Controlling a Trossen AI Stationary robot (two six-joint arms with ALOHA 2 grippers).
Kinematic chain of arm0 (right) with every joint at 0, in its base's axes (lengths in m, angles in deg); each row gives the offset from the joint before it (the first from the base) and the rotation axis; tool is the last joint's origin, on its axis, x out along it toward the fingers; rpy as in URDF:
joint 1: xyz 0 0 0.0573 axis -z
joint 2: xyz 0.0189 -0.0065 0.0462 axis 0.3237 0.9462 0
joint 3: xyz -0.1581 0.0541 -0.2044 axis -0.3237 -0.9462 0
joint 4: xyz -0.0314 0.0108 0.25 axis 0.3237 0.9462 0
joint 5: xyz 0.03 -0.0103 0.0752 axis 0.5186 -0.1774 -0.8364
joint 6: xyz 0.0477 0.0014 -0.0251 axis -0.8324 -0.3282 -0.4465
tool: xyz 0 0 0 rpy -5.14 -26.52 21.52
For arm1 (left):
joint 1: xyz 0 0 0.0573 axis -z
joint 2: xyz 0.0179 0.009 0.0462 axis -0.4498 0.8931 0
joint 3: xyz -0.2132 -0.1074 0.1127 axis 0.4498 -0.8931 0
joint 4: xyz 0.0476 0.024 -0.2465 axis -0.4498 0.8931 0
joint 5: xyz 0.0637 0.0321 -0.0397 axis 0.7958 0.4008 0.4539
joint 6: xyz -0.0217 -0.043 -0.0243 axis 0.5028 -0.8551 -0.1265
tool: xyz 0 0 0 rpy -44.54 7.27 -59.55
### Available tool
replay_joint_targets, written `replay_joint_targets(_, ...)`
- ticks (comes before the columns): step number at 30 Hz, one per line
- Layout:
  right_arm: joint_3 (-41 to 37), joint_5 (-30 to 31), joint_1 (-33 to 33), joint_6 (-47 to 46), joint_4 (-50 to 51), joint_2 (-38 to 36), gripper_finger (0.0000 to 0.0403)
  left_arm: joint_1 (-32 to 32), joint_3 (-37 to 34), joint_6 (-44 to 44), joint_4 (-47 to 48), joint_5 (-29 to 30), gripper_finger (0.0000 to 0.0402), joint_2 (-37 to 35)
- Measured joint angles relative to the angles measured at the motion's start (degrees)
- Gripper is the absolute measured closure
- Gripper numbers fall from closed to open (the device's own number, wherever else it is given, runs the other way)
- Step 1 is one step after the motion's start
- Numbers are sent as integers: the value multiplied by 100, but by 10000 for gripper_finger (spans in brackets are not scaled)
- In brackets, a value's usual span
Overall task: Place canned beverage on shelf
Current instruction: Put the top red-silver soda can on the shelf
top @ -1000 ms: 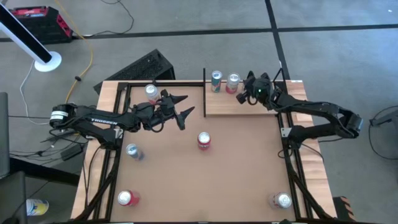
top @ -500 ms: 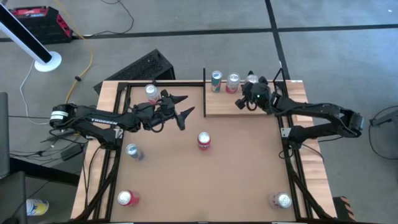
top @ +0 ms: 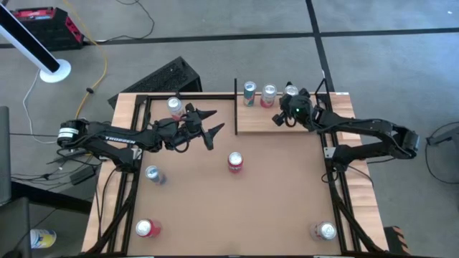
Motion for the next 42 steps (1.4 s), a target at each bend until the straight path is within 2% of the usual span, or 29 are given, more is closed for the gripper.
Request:
replay_joint_targets(14, 9, -31, 542, -217, 331, -2, 382, 0, 0, 0, 0, 0, 130, 0)
replay_joint_targets(38, 9, -20, 711, -304, 298, 7, 382, 0, 0, -22, 0, -1, 130, 0)
replay_joint_targets(42, 9, -257, 563, -264, 272, -6, 382, 0, 0, -22, 0, 0, 130, 0)
